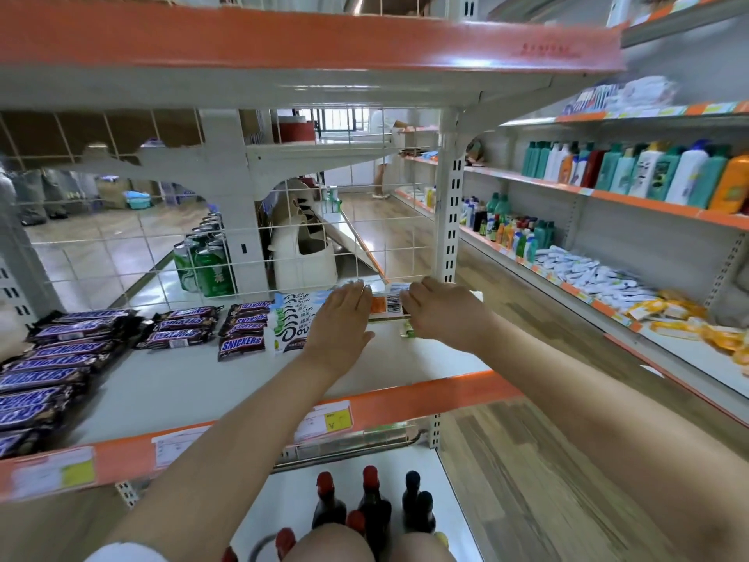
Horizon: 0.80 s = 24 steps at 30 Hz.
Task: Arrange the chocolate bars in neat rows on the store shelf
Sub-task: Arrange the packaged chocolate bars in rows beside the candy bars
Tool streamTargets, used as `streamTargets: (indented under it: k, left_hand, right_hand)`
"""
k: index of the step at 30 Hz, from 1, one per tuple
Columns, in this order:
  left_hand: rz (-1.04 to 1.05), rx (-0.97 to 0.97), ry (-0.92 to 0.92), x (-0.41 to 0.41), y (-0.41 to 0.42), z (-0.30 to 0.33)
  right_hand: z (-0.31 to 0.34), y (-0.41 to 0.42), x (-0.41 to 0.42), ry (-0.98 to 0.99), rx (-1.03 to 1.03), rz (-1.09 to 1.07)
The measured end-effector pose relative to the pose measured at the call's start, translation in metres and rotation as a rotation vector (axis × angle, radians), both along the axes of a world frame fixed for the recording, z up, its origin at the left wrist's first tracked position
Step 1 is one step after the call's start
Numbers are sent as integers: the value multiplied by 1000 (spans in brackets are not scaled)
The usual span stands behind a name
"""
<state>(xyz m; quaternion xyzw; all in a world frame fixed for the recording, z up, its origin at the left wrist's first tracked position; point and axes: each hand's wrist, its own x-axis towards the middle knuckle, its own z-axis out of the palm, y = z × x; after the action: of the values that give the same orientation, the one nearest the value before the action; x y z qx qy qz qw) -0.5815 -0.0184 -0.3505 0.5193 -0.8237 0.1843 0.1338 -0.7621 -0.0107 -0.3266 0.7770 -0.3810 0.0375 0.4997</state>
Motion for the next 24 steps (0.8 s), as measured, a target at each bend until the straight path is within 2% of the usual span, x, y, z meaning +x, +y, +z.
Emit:
streamTargets:
  k: [3,10,15,18,21,24]
  left_hand:
    - [4,-11,20,13,13,2]
    - [-4,-15,198,61,36,4]
    - [27,1,162,82,46,5]
    - [38,-32,161,89,50,3]
    - [42,-81,168,98,54,-1]
    - [13,-98,163,106,54,-7]
  right_hand:
    - [-1,6,12,-42,12,96]
    - [-3,15,60,-132,-12,247]
    - [-2,30,80,-230,159,134]
    - [9,41,80,-524,545,-4]
    - [18,40,77,-1066,839,-80]
    - [20,34,70,-1431,1089,-145]
